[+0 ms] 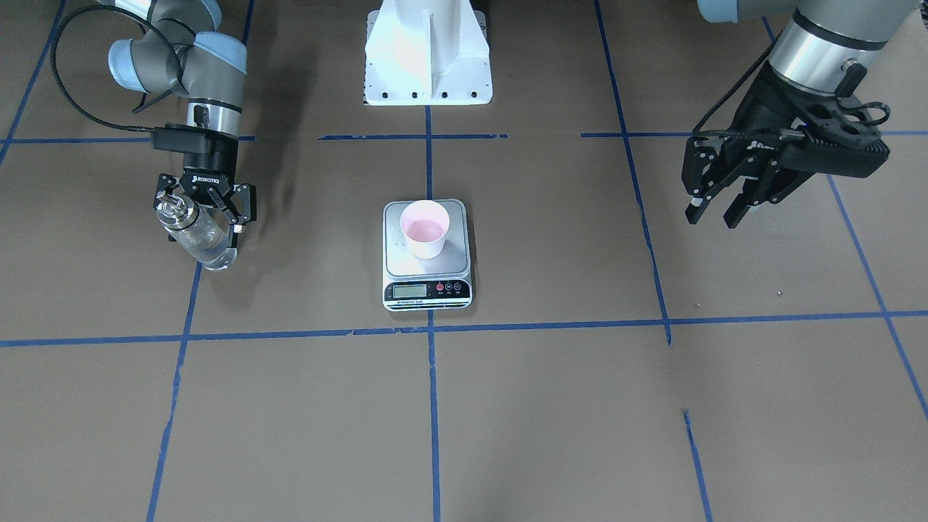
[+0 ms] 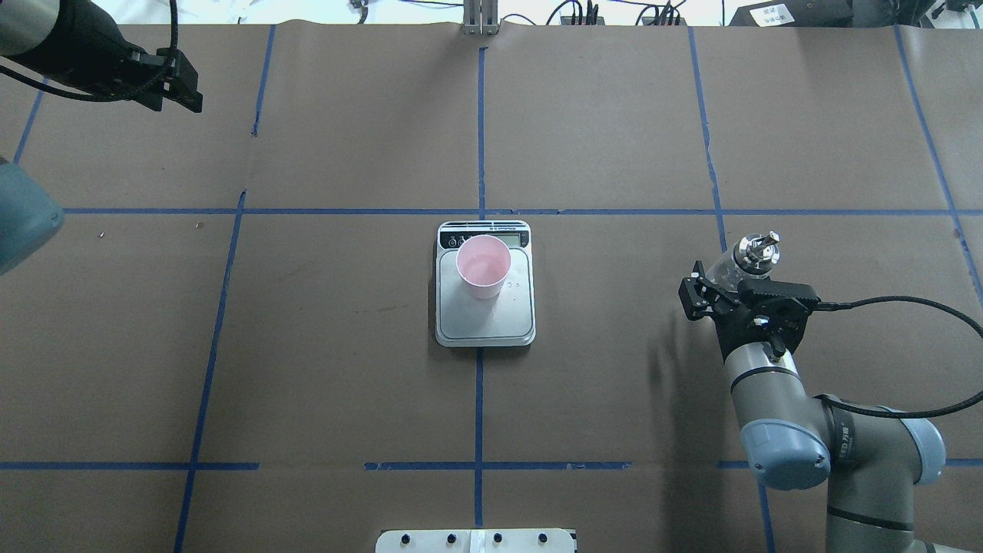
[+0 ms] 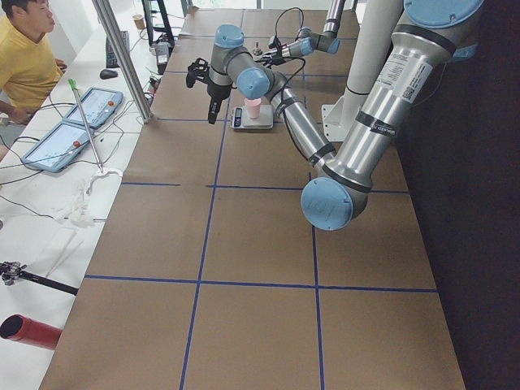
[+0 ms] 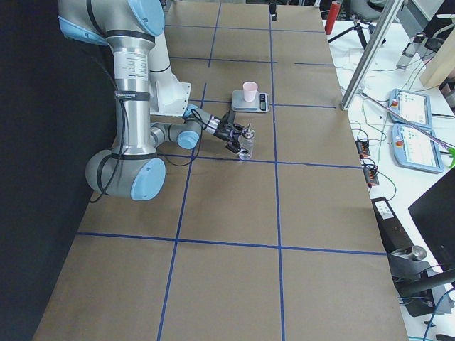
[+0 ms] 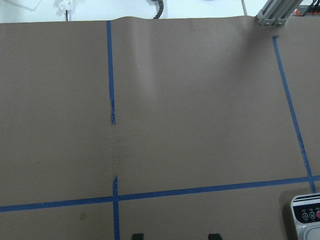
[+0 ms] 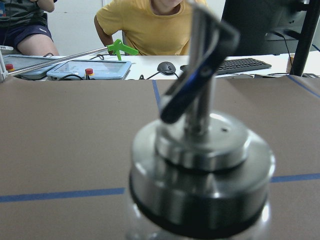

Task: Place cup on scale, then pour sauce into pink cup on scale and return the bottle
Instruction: 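Lower the bottle back to its spot with the right gripper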

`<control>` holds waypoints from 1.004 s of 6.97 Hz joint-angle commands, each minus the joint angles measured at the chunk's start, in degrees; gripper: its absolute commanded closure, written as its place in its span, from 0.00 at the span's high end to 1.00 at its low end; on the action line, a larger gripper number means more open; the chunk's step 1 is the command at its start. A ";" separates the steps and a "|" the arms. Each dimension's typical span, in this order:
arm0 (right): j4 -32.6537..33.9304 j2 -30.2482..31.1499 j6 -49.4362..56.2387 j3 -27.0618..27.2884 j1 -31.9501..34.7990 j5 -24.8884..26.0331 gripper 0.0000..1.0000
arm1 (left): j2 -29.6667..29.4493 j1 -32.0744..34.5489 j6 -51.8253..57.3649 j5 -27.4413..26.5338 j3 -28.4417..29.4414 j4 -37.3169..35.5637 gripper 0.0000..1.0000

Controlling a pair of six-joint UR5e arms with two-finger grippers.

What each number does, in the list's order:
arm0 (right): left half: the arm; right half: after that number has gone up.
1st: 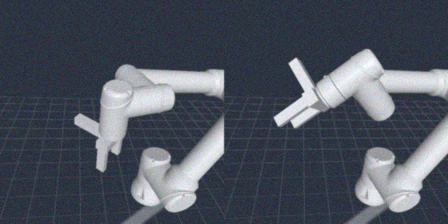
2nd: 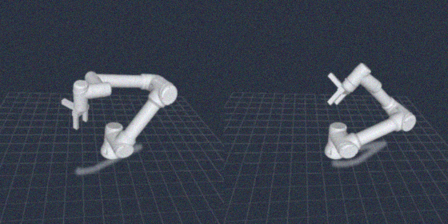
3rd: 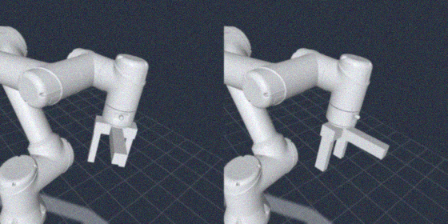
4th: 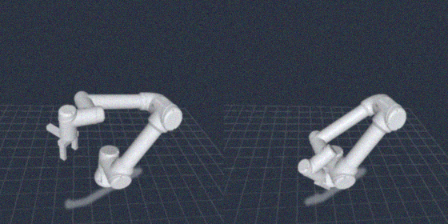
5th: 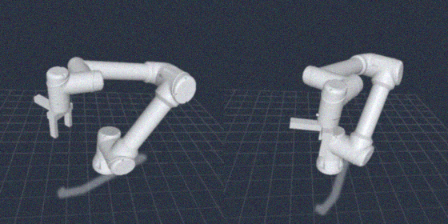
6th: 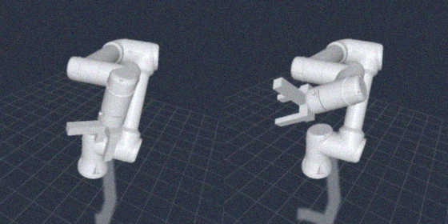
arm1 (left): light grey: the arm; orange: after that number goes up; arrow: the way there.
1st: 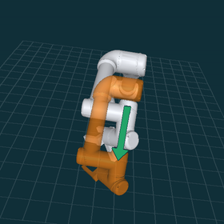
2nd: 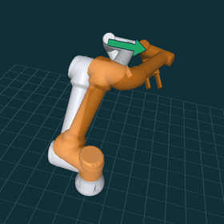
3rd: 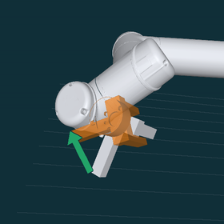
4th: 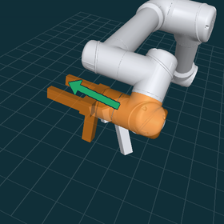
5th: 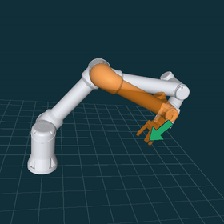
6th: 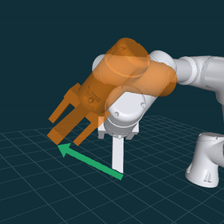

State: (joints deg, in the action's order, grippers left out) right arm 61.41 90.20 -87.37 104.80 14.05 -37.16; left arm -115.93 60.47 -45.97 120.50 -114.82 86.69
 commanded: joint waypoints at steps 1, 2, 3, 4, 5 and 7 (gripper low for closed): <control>-0.06 4.61 -0.08 4.42 -0.68 0.16 1.00 | 0.00 0.09 -0.09 0.00 -0.15 -0.03 0.54; -0.06 4.81 -0.17 4.71 -1.30 0.33 1.00 | 0.00 0.17 -0.09 0.00 -0.41 -0.03 0.54; -0.06 4.81 -0.26 5.14 -1.57 0.33 1.00 | 0.09 0.17 -0.17 0.00 -0.67 -0.12 0.54; -0.06 4.81 -0.26 5.58 -2.00 0.33 1.00 | 0.00 0.17 -0.18 0.00 -1.37 -1.08 0.54; -0.06 4.81 -0.26 5.67 -2.36 0.51 1.00 | 0.00 0.17 -0.18 0.00 -2.07 -1.69 0.54; -0.06 4.98 -0.43 6.11 -4.89 0.94 1.00 | 0.09 0.17 -0.26 -0.09 -1.99 -1.79 0.54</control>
State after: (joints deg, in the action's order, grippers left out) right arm 61.35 95.06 -87.67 110.60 10.64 -36.52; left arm -115.87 60.64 -46.16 120.48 -116.74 85.02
